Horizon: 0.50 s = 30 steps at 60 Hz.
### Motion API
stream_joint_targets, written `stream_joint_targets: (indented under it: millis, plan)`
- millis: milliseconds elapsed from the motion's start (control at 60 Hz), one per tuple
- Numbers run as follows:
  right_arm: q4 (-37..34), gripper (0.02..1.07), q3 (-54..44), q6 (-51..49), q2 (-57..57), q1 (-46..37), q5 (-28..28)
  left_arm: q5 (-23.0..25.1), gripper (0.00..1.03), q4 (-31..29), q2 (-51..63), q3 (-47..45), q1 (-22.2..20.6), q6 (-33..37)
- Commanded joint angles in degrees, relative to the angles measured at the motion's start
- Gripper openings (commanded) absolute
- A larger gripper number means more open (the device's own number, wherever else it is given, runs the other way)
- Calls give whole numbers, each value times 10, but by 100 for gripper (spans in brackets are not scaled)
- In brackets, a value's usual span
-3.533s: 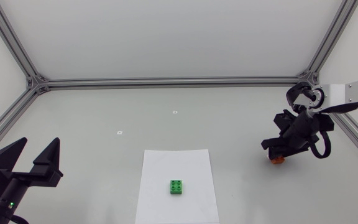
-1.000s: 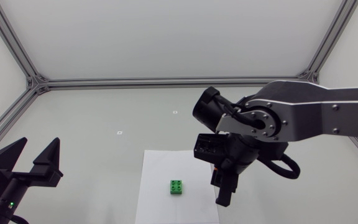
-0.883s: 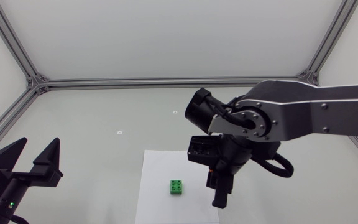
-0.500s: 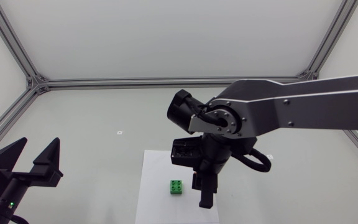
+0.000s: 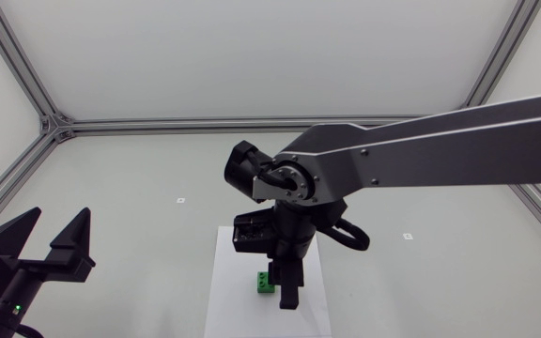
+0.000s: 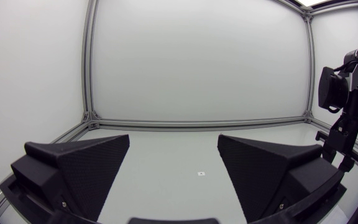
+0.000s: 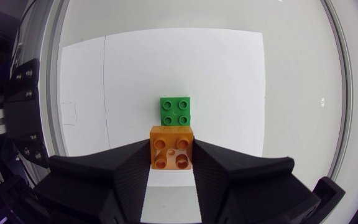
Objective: Pick up the orange 2x2 brick with the right arm and stack it on top of the green 2x2 brick in the center
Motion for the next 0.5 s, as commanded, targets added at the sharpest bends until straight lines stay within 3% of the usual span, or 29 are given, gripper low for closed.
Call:
stream_joint_targets:
  millis: [0,483]
  plan:
    - [1,8,20,-17,23,8,-2,2,99,-8,-5,-23,1,8]
    - [6,8,52,-27,73,12,-8,2,99,-8,-5,-23,1,8]
